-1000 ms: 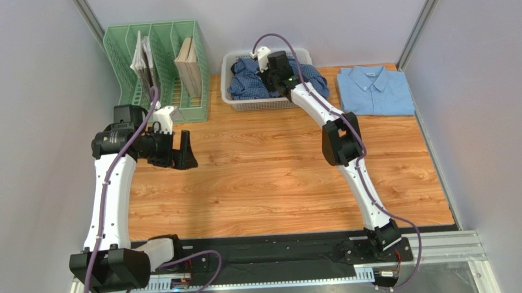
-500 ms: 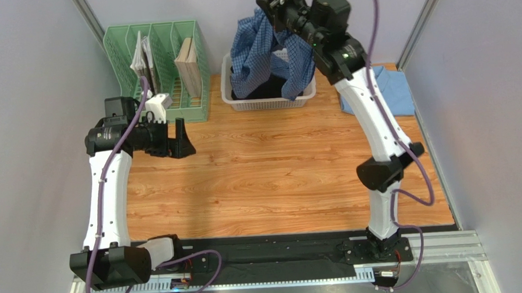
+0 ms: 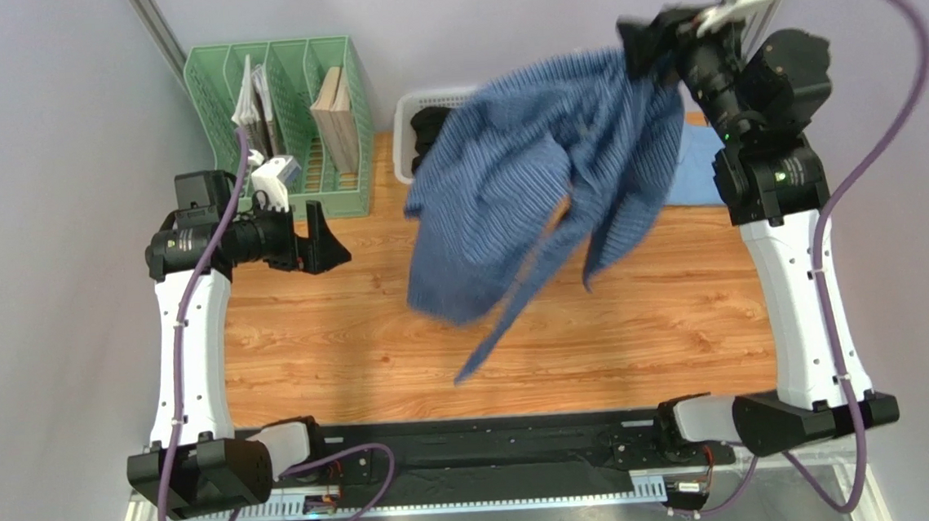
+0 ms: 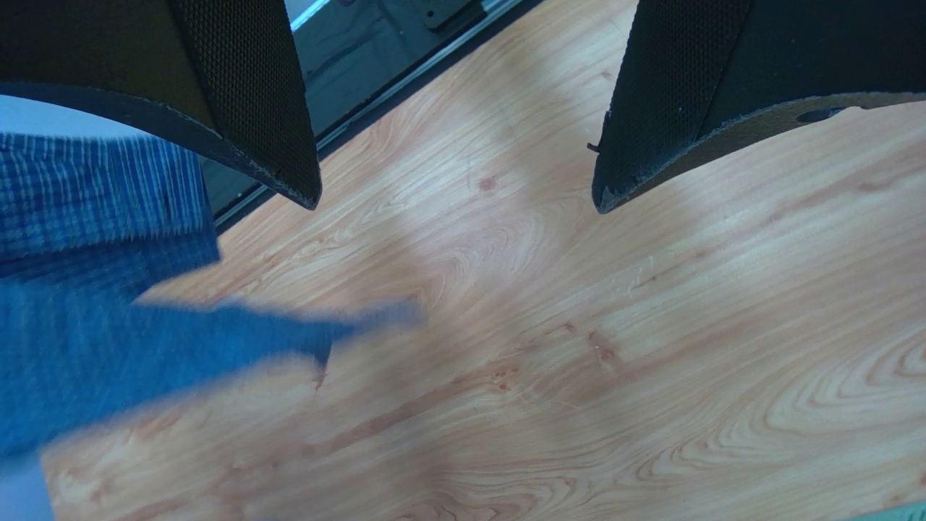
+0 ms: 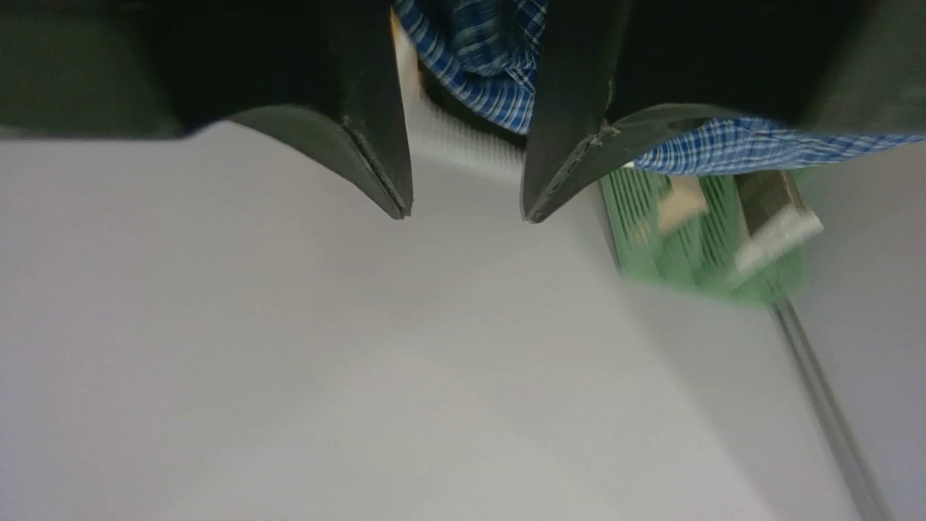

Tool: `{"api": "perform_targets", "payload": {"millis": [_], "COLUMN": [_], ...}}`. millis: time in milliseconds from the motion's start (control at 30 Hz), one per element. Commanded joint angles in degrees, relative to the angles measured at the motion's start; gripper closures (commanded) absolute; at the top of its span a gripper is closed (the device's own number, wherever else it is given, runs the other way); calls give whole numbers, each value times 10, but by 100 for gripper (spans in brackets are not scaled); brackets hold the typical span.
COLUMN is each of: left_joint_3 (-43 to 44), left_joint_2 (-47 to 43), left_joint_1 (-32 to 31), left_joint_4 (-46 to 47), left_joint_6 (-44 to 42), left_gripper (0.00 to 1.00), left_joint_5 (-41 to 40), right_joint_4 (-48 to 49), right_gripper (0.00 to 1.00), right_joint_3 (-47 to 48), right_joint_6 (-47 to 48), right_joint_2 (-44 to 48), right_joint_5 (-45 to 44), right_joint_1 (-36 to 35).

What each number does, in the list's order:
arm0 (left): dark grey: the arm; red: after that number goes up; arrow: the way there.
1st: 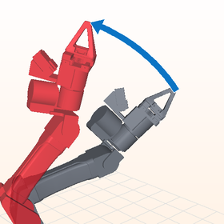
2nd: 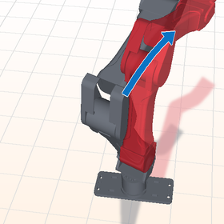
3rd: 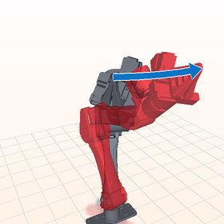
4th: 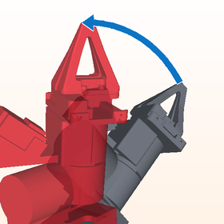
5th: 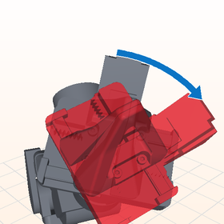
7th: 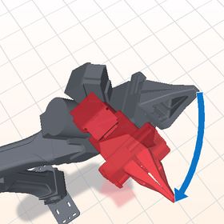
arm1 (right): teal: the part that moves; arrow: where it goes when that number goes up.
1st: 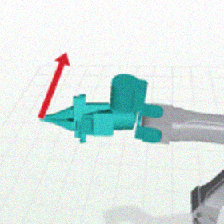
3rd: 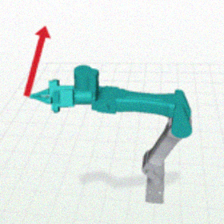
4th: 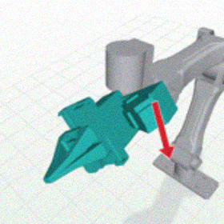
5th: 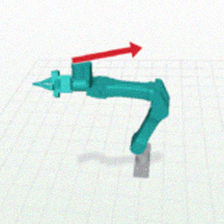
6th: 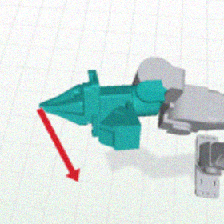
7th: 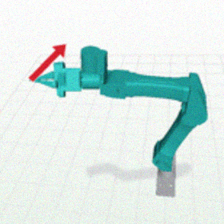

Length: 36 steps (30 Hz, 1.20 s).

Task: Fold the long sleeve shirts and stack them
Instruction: Move the shirt to the center of the board

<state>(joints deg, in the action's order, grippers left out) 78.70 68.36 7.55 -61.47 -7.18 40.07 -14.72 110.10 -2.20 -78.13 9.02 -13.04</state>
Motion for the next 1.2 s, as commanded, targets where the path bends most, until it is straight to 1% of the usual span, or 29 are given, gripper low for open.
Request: {"api": "perform_targets", "payload": {"millis": [0,33,67,100,133,167,200,233,300,333,367,400,433,467,533,567,600,633,667,700,733,767,833,933,1000,1100,1133,1167], "left_joint_3": [-18,-22,-30,-35,-44,-63,-74,-85,-115,-122,-132,-137,-149,-156,-174,-180,-186,-198,-206,-214,-230,-238,-253,-249,-247,-259,-264,-269], "left_joint_2": [-20,-21,-21,-19,-18,-17,-16,-13,1,7,13,28,34,41,60,64,74,78,82,85,87,92,100,117,130,139,141,143], "left_joint_1": [4,4,4,-3,-11,-24,-59,-74,-142,-161,-203,-227,-254,-310,-365,-415,-440,-465,-513,-538,-583,-604,-645,-655,-663,-711,-741,-758], "left_joint_4": [3,-2,-8,-21,-22,-22,-22,-21,-18,-19,-21,-23,-23,-17,-10,-4,-2,-1,11,20,29,51,81,93,97,105,115,120], "left_joint_6": [-101,-122,-145,-176,-216,-241,-262,-300,-327,-346,-354,-361,-368,-369,-373,-374,-376,-378,-378,-377,-378,-378,-379,-385,-392,-398,-398,-398], "left_gripper": [1,1,1,1,1,1,3,3,6,6,8,9,9,10,9,6,3,1,1,1,1,1,1,1,1,1,1,1], "left_joint_5": [26,31,39,48,44,34,6,-8,-33,-36,-41,-45,-51,-70,-83,-89,-92,-97,-113,-126,-140,-174,-212,-207,-193,-196,-207,-215], "right_joint_4": [-236,-318,-347,-373,-406,-414,-430,-449,-475,-489,-496,-506,-502,-498,-481,-473,-458,-451,-449,-450,-450,-450,-464,-496,-514,-523,-526,-530], "right_gripper": [6,0,0,0,0,0,0,0,0,0,1,2,3,4,7,7,8,10,10,11,11,12,12,13,12,12,12,12], "right_joint_3": [-221,-253,-316,-338,-356,-398,-409,-422,-449,-458,-466,-480,-488,-499,-520,-527,-539,-542,-542,-539,-535,-529,-506,-475,-464,-449,-445,-434], "right_joint_6": [133,175,212,258,271,282,314,325,356,360,371,393,395,398,413,416,416,413,412,412,413,414,418,423,428,432,432,433], "right_joint_2": [15,17,20,22,27,43,51,59,74,75,76,69,66,61,49,45,33,25,16,-1,-9,-16,-32,-37,-33,-24,-23,-22], "right_joint_5": [45,83,97,90,90,103,110,122,145,151,152,152,133,122,102,94,76,68,65,70,73,78,104,150,174,186,188,191], "right_joint_1": [95,106,115,123,124,153,155,155,154,153,153,153,153,154,157,156,157,158,167,174,193,202,231,258,263,266,266,267]}}
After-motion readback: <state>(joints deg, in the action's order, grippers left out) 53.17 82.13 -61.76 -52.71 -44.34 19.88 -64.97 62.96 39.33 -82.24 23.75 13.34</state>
